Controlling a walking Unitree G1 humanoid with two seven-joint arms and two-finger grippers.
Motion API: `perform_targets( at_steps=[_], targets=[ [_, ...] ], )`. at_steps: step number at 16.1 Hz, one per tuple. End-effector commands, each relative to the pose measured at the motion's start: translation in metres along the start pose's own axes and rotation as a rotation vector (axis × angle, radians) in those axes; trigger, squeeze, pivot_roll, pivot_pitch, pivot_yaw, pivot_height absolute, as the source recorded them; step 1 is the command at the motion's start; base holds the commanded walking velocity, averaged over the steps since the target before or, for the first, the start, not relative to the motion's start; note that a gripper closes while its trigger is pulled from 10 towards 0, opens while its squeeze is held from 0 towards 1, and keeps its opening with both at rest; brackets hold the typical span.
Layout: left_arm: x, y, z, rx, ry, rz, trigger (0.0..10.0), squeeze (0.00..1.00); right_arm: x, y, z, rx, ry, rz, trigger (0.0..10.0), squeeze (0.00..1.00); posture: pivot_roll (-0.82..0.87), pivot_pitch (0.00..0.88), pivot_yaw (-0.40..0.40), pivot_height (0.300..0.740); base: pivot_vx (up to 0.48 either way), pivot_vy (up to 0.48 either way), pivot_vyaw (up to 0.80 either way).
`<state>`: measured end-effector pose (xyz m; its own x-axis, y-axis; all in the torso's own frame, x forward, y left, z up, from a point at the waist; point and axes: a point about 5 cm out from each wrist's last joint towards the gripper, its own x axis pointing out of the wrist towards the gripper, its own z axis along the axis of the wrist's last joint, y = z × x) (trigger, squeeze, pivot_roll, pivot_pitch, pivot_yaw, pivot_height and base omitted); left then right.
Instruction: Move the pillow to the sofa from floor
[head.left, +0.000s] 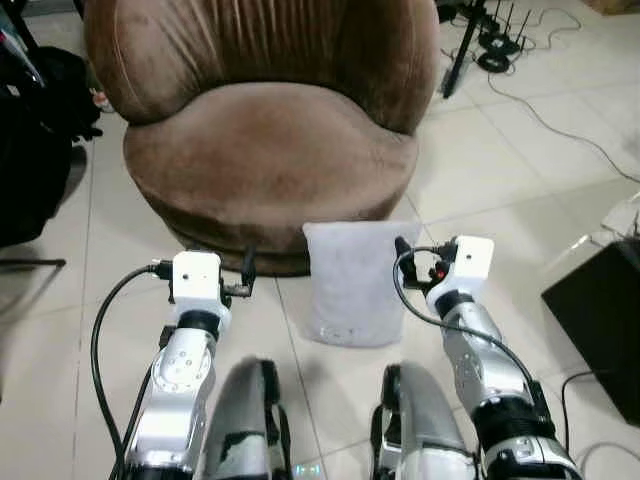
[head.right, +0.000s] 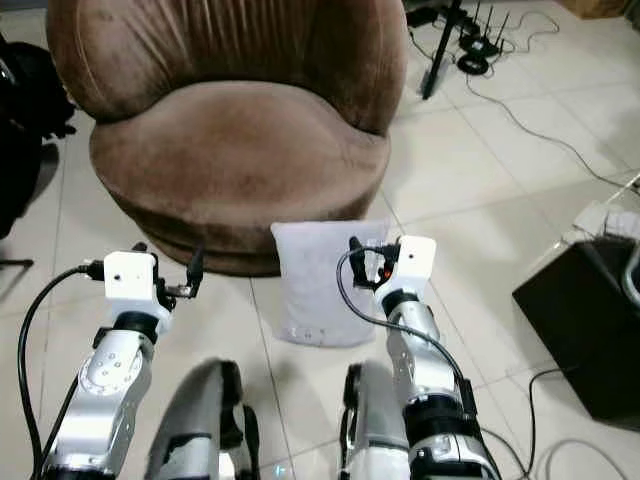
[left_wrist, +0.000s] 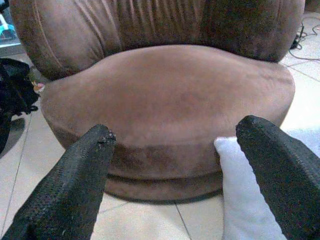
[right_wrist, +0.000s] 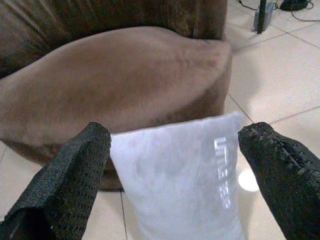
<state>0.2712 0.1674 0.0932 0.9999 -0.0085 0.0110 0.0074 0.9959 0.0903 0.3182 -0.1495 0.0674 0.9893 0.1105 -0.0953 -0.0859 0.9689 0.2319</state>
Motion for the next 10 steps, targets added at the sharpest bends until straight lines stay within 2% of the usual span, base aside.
perform_targets(
  at_steps=[1, 10],
  targets=[
    [-0.0031, 0.0003, -0.004, 0.003, 0.02, 0.007, 10.0, 0.0, -0.0022, -0.0027, -0.002, -0.001, 0.009, -0.007, 10.0, 0.0, 0.04, 0.206, -0.011, 0.563, 0.0, 0.0, 0.0],
    [-0.0021, 0.0011, -0.0038, -0.004, 0.022, 0.018, 10.0, 0.0, 0.0013, -0.0038, 0.0016, -0.011, 0.011, 0.001, 10.0, 0.0, 0.03, 0.213, -0.023, 0.563, 0.0, 0.0, 0.0]
  ],
)
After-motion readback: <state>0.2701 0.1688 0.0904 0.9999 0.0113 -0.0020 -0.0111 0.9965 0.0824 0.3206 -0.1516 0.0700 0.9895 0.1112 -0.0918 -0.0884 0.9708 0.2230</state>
